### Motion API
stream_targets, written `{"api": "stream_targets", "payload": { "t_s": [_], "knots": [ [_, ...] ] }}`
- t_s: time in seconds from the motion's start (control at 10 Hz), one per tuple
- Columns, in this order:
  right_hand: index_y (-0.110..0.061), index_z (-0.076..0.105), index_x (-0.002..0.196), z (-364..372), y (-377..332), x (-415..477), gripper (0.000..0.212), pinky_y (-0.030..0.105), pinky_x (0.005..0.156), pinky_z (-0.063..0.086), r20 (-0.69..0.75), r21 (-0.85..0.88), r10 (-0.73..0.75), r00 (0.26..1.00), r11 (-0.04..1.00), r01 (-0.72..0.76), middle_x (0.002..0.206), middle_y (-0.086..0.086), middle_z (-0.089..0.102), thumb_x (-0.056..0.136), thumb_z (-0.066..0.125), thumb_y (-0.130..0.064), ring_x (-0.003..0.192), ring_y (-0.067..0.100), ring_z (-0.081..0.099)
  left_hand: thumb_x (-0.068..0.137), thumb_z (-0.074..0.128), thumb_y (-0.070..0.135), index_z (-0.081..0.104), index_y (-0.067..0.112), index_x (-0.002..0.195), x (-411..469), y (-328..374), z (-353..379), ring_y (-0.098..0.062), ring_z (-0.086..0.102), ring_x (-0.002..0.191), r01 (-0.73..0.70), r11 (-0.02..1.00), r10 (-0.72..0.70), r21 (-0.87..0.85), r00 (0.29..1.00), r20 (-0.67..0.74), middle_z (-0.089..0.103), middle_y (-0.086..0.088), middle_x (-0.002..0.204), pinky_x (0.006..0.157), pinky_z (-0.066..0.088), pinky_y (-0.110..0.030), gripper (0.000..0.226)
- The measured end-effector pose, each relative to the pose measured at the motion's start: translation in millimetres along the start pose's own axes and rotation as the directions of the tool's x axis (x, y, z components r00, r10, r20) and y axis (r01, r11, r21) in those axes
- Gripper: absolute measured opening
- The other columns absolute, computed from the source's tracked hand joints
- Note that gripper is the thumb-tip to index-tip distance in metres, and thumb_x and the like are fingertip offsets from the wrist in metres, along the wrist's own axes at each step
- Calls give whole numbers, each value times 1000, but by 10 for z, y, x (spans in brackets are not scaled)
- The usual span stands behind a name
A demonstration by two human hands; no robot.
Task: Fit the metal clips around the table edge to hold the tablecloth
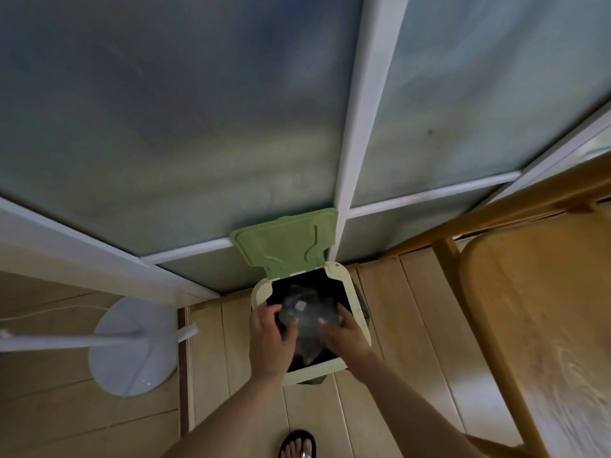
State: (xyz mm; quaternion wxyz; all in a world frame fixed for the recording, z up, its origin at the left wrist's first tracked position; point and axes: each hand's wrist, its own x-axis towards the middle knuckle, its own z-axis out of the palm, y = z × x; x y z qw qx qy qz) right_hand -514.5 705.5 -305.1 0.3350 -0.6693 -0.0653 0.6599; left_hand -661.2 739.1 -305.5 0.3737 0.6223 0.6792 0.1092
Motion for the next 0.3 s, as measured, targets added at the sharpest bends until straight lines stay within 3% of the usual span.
{"api": "stream_targets", "payload": {
  "t_s": [0.1,0.2,0.3],
  "knots": [
    [-30,39,137,36,102,179,61,39,101,44,-58,-284,-129,990,953,108,144,12,40,84,68,-23,128,27,45,83,41,52,49,20,123,-64,-208,83,-21,34,127,-338,916,331,215,941,70,37,-7,139,101,34,-36,52],
    [-21,51,132,63,173,59,43,28,100,39,-147,-642,-254,956,759,103,147,10,36,90,57,-21,129,23,42,86,48,45,53,22,117,-155,-340,129,-20,40,124,-420,862,390,285,907,159,41,-2,134,102,31,-31,39],
    [-15,62,118,-7,244,-188,28,19,79,41,-141,-619,-289,947,772,144,120,2,56,92,53,-14,104,18,57,90,55,30,53,19,115,-287,-318,44,-11,46,116,-316,924,264,214,934,240,46,5,124,96,38,-21,27]
  ]
}}
